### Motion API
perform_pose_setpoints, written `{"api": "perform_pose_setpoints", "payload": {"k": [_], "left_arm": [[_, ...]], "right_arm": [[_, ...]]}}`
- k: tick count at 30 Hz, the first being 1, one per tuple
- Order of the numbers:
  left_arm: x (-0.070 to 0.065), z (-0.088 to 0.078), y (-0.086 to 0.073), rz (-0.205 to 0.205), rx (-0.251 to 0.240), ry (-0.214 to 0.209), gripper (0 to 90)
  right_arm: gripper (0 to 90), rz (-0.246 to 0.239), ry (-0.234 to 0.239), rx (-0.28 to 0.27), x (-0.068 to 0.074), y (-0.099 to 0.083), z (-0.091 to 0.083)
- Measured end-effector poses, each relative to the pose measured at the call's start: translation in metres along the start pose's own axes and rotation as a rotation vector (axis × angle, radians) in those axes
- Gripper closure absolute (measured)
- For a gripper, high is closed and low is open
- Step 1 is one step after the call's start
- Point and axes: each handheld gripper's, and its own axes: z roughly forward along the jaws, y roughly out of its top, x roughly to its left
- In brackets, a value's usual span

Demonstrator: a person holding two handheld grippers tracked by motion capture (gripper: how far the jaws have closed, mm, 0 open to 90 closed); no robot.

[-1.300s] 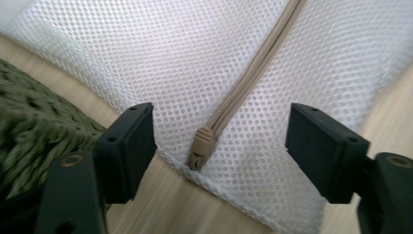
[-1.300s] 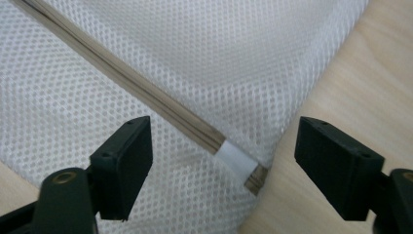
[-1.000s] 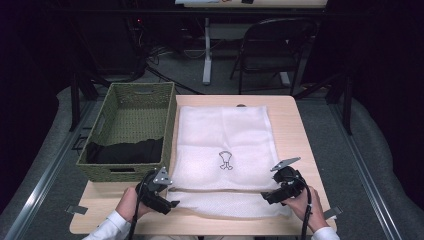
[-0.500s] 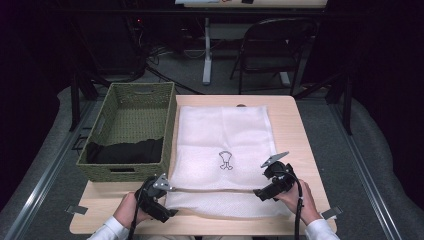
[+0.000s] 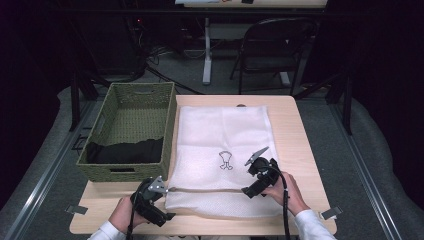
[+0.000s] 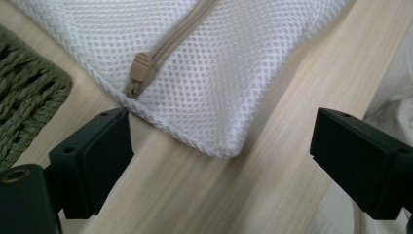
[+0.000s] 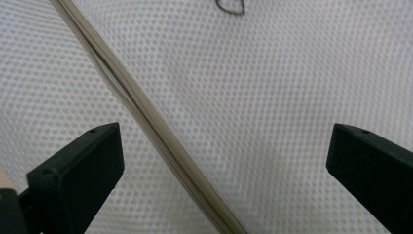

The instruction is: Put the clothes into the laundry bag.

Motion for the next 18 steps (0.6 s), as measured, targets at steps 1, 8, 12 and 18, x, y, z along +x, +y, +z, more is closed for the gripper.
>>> {"api": "perform_pose_setpoints", "payload": {"k": [1,8,12,18], "left_arm": [[0.001,0.0,0.0,-0.003,-0.001,-0.003,8.7],[-0.003,0.003,0.006,0.021,-0.032,-0.004,10.2],[-0.002,0.009,0.01,0.029,-0.016,-0.021,10.2],[-0.001,0.013,0.013,0.04,-0.017,-0.034,10.2]], "right_arm": [[2.9,-0.009,0.006,-0.011,0.002,0.003,0.001],[18.7,-0.095,0.005,-0.078,0.013,0.019,0.012],[24.6,-0.133,0.016,-0.041,0.022,0.029,0.027],[27.7,-0.173,0.061,0.017,0.025,0.034,0.045]]}}
